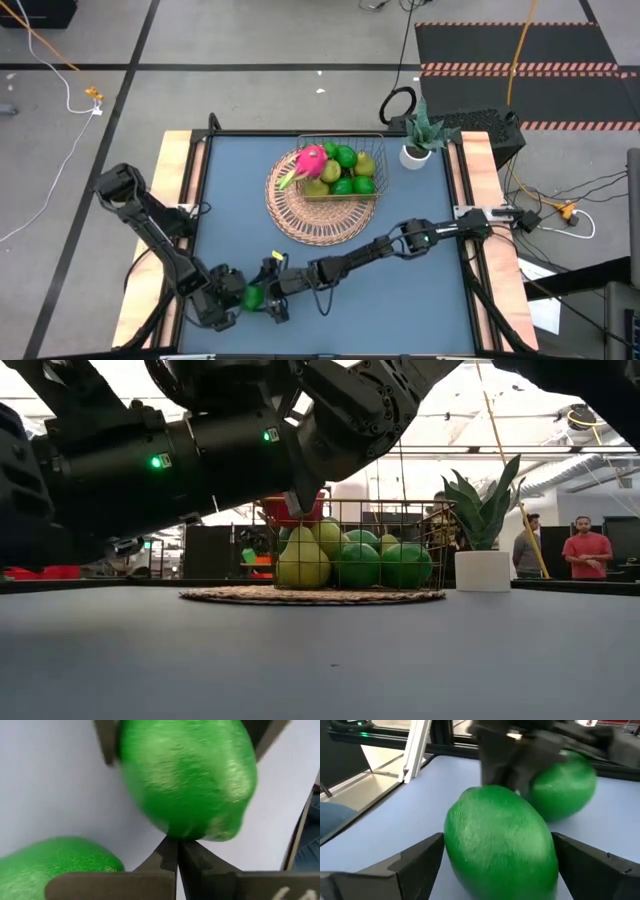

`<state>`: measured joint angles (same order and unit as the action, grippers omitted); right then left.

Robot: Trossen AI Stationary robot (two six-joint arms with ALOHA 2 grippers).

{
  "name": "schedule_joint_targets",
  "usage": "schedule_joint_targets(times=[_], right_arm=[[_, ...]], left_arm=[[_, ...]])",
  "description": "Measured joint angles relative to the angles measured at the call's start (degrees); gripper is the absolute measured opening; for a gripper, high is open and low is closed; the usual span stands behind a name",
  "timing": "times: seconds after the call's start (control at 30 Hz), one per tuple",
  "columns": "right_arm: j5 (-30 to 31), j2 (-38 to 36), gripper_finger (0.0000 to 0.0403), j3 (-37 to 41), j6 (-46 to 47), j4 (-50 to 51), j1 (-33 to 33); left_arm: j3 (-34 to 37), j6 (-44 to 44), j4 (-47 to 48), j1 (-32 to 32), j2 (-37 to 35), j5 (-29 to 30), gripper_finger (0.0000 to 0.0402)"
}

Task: Build produce basket
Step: Put the green lime into the wire basket

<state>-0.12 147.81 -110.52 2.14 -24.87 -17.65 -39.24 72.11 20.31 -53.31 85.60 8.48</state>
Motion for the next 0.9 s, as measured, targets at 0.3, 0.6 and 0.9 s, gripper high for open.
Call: schedule_joint_targets(times=[0.3, 0.6, 0.9], right_arm=[[2.33, 0.00, 0.0337, 0.00, 0.18, 2.30, -0.07], [5.09, -4.91, 0.0268, 0.11, 1.83, 13.86, 0.11], [27.92, -19.60, 0.0268, 5.04, -12.33, 29.96, -1.77]], left_arm=[[-0.04, -5.57, -0.35, 5.93, -0.02, 2.06, 0.0006], [-0.07, -4.50, -0.17, 5.59, -0.22, 1.94, 0.0011], [-2.79, -5.79, 0.37, 2.88, -0.04, 1.86, 0.0004]])
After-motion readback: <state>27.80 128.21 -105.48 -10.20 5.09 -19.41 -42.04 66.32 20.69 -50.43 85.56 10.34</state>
